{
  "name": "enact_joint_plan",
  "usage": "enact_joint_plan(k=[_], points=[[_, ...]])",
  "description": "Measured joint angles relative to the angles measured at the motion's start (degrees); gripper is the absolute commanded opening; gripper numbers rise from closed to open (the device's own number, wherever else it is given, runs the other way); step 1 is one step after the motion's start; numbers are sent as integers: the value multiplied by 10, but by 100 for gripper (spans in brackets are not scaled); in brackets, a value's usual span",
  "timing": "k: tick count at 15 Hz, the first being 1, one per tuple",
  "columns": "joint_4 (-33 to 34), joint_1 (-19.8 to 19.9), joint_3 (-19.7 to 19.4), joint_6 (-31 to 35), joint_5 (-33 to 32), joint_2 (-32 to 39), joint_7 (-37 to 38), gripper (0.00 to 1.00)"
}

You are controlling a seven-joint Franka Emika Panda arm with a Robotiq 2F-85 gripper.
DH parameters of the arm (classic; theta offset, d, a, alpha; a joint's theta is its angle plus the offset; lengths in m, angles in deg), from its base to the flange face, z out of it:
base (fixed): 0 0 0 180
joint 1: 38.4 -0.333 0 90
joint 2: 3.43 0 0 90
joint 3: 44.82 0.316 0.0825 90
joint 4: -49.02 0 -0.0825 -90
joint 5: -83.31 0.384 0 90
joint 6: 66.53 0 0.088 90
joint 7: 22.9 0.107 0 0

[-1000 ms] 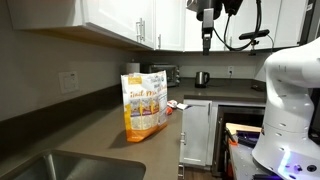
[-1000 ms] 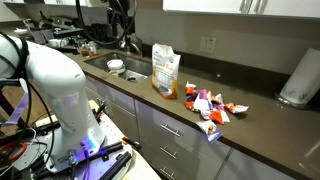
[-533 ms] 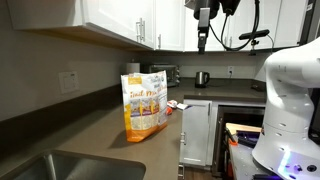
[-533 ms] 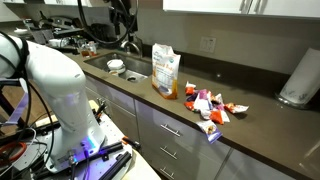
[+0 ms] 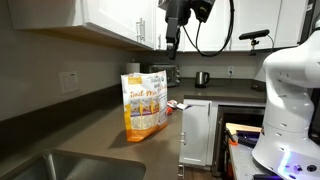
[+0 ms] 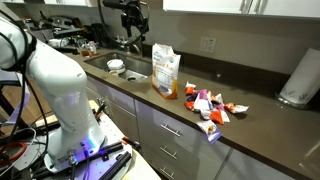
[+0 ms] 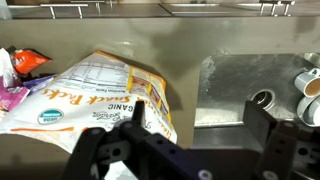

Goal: Remove a small packet from the big packet and put it on the counter

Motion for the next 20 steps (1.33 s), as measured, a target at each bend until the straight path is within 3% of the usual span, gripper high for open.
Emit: enact_joint_plan(k=[9,16,20], points=[[142,3,6,12,-36,206,7,100],[155,11,2,33,-38,235,32,100],[155,12,11,33,-84,233,107,100]])
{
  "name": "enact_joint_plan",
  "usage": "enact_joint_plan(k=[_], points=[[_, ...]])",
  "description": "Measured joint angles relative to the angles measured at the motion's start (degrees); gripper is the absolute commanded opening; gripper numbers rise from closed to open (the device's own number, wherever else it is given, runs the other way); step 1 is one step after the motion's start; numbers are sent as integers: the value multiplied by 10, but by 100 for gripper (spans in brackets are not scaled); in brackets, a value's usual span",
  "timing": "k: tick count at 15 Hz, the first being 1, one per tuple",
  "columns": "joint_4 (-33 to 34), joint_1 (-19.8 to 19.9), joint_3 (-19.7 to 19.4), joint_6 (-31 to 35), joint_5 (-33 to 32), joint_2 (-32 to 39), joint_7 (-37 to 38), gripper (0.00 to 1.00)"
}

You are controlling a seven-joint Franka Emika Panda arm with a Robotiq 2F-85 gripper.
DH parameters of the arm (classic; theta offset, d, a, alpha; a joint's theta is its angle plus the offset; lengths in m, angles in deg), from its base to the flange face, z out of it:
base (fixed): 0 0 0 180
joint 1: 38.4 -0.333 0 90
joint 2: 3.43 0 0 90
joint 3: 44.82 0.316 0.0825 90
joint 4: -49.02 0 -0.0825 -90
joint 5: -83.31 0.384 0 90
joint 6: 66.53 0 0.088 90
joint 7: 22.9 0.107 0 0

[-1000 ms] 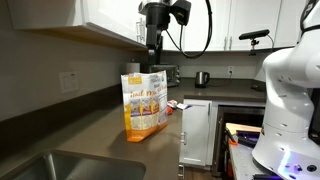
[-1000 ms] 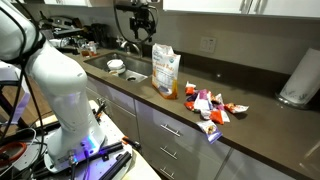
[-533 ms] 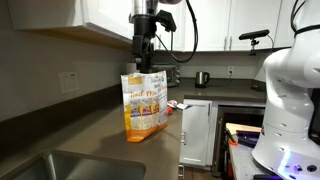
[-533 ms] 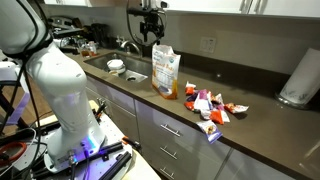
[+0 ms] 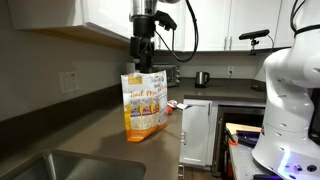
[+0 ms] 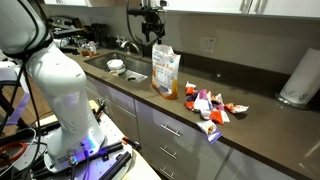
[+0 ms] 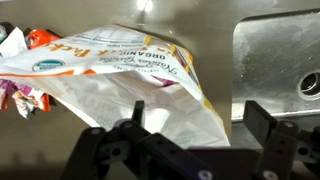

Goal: Remove a small packet from the big packet and put it on the counter

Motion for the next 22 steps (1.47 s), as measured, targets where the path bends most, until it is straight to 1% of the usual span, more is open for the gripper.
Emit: enact_joint_plan(k=[3,6,8,10,13,18,22], points=[[0,4,12,-2,-40,-2,88,100],[-6,8,21,-2,-45,-2,166,100],[-12,6,22,15,-35,-2,166,100],[-13,6,23,18,-34,-2,166,100],[-13,8,27,17,-49,1,170,100],[-11,20,29,18,-94,16,214,100],[-8,32,24,18,-98,30,253,100]])
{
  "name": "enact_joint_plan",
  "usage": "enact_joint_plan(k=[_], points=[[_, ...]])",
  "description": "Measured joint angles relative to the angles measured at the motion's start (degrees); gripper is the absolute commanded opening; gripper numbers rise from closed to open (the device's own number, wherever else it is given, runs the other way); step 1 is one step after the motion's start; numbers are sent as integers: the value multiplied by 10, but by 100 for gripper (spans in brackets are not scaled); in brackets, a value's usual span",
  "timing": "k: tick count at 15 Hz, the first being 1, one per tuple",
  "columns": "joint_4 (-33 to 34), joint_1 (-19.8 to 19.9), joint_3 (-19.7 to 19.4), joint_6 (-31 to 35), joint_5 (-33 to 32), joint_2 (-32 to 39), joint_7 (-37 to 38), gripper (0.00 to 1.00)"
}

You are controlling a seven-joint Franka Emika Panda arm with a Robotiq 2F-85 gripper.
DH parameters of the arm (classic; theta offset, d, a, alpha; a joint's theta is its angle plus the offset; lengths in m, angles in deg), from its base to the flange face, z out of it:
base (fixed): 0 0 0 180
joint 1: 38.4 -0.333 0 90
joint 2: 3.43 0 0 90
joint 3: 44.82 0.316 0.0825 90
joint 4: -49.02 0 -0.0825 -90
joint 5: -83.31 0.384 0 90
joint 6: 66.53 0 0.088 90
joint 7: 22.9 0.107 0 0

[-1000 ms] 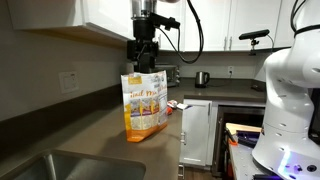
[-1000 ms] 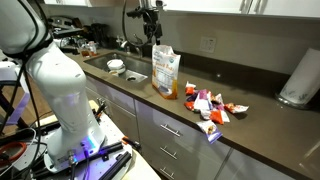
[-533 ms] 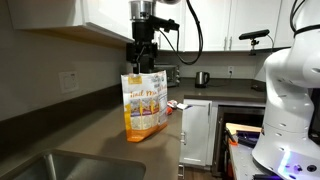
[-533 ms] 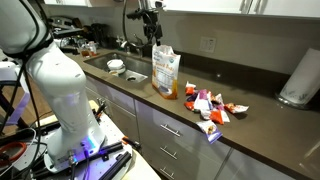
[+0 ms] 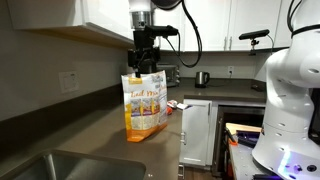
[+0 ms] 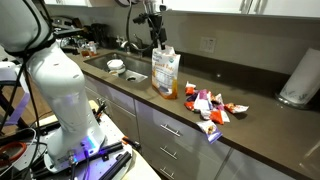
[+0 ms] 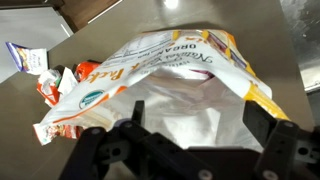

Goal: Remove a small packet from the big packet and put it on the counter

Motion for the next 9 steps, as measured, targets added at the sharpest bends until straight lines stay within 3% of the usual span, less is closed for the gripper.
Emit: enact_joint_plan(k=[9], points=[[18,0,-6,1,0,16,35,100]])
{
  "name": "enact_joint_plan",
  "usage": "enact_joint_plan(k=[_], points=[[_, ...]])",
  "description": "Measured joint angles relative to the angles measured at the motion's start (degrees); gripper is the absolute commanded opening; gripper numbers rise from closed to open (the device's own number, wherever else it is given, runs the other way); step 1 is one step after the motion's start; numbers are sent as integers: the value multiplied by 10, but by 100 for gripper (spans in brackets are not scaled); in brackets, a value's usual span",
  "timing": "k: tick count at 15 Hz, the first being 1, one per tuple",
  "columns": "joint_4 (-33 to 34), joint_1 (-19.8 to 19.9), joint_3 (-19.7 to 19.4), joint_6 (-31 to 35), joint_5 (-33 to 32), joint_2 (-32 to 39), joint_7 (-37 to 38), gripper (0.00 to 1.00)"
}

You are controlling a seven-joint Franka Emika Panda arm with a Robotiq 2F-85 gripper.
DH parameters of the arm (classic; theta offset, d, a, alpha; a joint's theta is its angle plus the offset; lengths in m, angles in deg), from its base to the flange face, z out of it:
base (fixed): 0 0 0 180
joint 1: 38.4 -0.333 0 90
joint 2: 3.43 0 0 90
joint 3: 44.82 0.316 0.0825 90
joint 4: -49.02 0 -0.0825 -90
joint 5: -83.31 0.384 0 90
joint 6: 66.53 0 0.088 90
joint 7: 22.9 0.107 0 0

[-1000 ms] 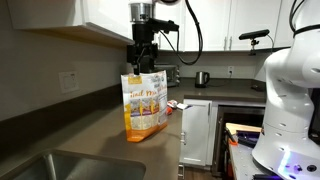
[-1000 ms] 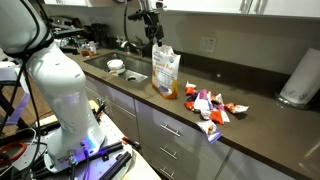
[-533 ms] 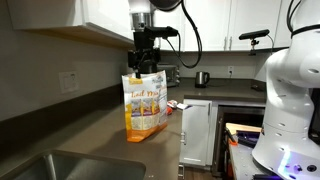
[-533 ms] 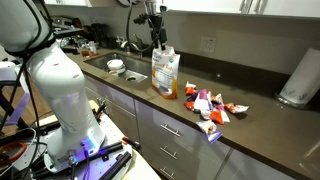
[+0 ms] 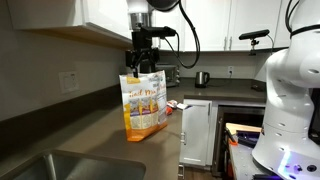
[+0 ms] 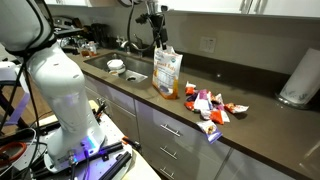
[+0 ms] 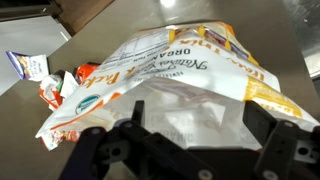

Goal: Remove a small packet from the big packet and put it on the counter

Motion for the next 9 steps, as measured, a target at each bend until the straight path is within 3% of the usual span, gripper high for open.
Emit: enact_joint_plan(k=[4,9], points=[[30,1,-2,0,-4,0,2,100],[19,5,-3,0,-20,20,35,100]])
